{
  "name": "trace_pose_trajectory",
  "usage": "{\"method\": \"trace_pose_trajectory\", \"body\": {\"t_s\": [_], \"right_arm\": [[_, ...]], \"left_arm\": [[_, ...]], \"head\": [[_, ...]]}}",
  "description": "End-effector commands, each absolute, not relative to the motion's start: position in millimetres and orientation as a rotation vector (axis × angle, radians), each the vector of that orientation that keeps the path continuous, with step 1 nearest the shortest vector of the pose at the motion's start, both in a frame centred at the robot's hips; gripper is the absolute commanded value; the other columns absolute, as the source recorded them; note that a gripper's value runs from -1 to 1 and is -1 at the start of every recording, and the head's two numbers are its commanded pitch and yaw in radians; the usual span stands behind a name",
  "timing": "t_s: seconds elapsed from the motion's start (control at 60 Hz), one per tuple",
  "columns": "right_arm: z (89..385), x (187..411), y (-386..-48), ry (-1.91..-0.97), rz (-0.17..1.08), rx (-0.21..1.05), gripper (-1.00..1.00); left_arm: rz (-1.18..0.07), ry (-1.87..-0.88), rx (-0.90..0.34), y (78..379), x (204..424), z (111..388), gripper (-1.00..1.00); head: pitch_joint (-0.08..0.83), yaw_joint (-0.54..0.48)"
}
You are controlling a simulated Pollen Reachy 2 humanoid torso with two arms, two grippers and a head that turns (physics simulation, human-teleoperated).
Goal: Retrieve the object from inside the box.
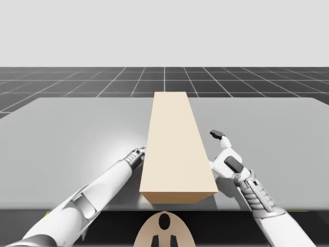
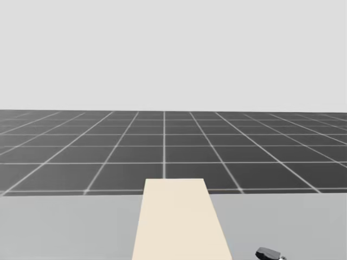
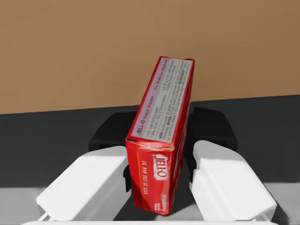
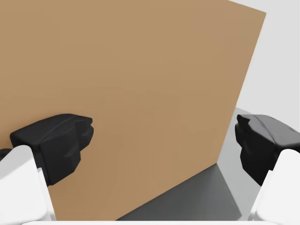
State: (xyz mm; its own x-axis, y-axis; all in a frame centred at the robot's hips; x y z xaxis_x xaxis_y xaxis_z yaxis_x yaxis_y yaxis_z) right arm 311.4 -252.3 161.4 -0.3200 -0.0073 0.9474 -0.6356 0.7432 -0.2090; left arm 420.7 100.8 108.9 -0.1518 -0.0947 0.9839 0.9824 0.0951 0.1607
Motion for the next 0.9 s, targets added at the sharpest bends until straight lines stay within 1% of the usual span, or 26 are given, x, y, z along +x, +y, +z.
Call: {"method": "trace_pose_trajectory", "body": {"t_s": [0.017,0.25,0.367,0.383,0.417,0.433,0.483,0.55,0.717,0.9], "right_arm": [[160,310,-248,-1.79,0.694,0.527,-1.0],[159,309,-250,-1.787,0.693,0.525,-1.0],[159,309,-251,-1.786,0.689,0.527,-1.0],[159,310,-252,-1.786,0.687,0.528,-1.0],[159,310,-252,-1.786,0.687,0.528,-1.0],[159,310,-252,-1.785,0.686,0.528,-1.0],[158,310,-253,-1.785,0.685,0.528,-1.0],[158,310,-254,-1.784,0.685,0.527,-1.0],[157,308,-261,-1.784,0.683,0.52,-1.0],[154,305,-275,-1.788,0.664,0.504,-1.0]], "left_arm": [[-1.261,-1.245,-1.127,133,410,114,1.0],[-1.253,-1.314,-1.025,190,384,132,1.0],[-1.241,-1.354,-0.972,219,368,139,1.0],[-1.237,-1.366,-0.954,227,363,140,1.0],[-1.233,-1.376,-0.938,232,360,142,1.0],[-1.226,-1.389,-0.923,240,355,144,1.0],[-1.223,-1.403,-0.904,247,350,147,1.0],[-1.206,-1.442,-0.861,266,336,155,1.0],[-1.167,-1.522,-0.78,302,311,176,1.0],[-1.1,-1.603,-0.687,335,294,198,1.0]], "head": [[0.051,-0.03],[0.051,-0.03],[0.049,-0.02],[0.049,-0.02],[0.05,-0.02],[0.05,-0.02],[0.05,-0.02],[0.048,-0.02],[0.044,-0.02],[0.042,-0.02]]}}
